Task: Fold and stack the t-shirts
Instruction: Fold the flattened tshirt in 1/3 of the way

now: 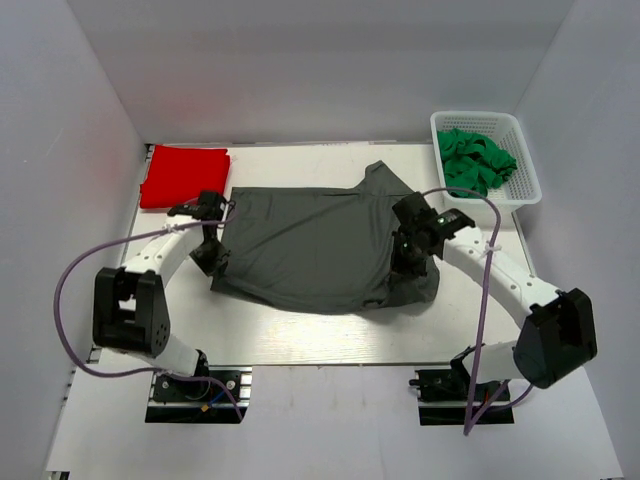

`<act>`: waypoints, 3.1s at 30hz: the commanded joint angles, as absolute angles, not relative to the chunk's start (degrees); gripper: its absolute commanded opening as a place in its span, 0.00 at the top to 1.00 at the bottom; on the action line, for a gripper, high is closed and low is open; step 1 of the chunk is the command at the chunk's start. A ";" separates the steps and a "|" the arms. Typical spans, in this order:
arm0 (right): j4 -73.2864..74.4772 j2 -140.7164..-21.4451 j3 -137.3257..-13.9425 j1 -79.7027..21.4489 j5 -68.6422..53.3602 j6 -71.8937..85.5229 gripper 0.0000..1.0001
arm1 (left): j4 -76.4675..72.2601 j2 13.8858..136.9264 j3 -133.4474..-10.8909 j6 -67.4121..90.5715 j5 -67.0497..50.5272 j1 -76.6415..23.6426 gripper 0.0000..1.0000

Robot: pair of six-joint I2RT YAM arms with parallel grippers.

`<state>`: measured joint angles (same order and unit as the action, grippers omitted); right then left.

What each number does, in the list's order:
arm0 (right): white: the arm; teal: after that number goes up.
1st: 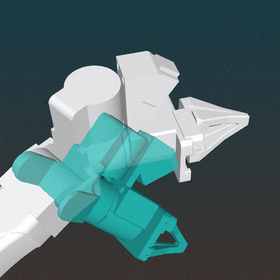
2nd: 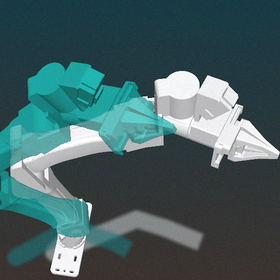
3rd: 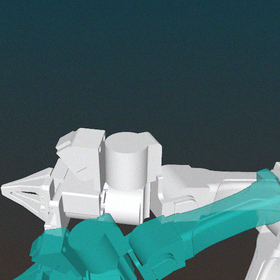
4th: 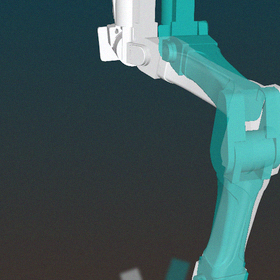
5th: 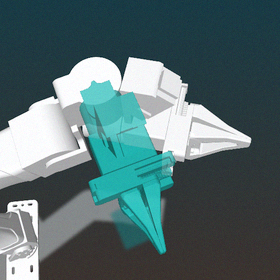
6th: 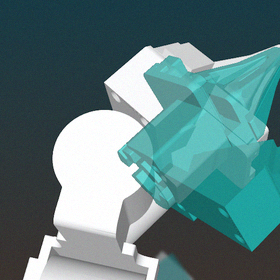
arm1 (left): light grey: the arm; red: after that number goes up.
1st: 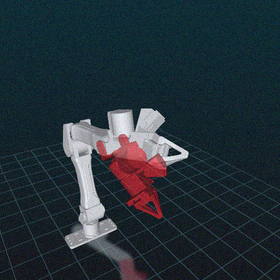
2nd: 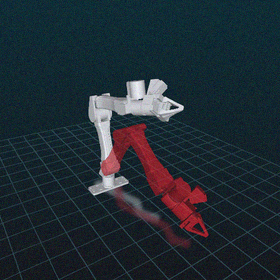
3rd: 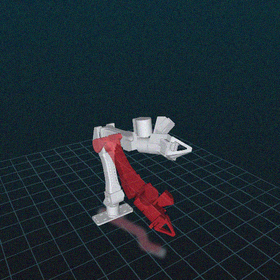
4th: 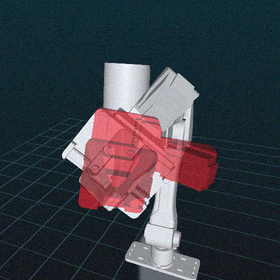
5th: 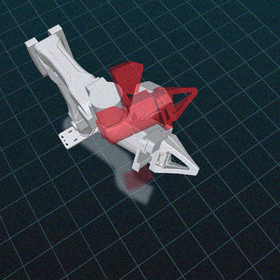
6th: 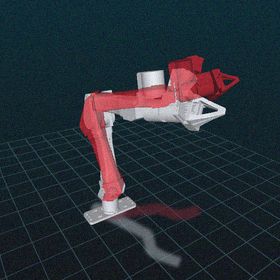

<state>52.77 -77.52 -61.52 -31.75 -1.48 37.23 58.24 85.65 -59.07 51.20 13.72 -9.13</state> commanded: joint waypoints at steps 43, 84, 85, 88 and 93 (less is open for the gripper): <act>36.39 -107.42 -92.91 -13.27 0.62 9.58 0.25 | 57.58 115.68 -98.53 43.42 18.73 -5.71 0.00; 29.27 -90.44 -53.61 -9.05 -0.62 7.91 0.75 | 40.61 107.84 -68.82 38.76 6.59 -8.70 0.00; 29.35 -90.44 -53.53 -8.97 1.82 8.95 0.77 | 40.61 107.84 -68.82 38.76 6.59 -8.70 0.00; 29.36 -89.13 -53.87 -8.44 4.12 9.93 0.90 | 41.13 107.84 -68.82 38.76 7.73 -8.70 0.00; 32.59 -86.05 -56.41 -6.77 5.89 8.97 0.93 | 41.13 107.84 -68.29 38.76 9.49 -8.70 0.00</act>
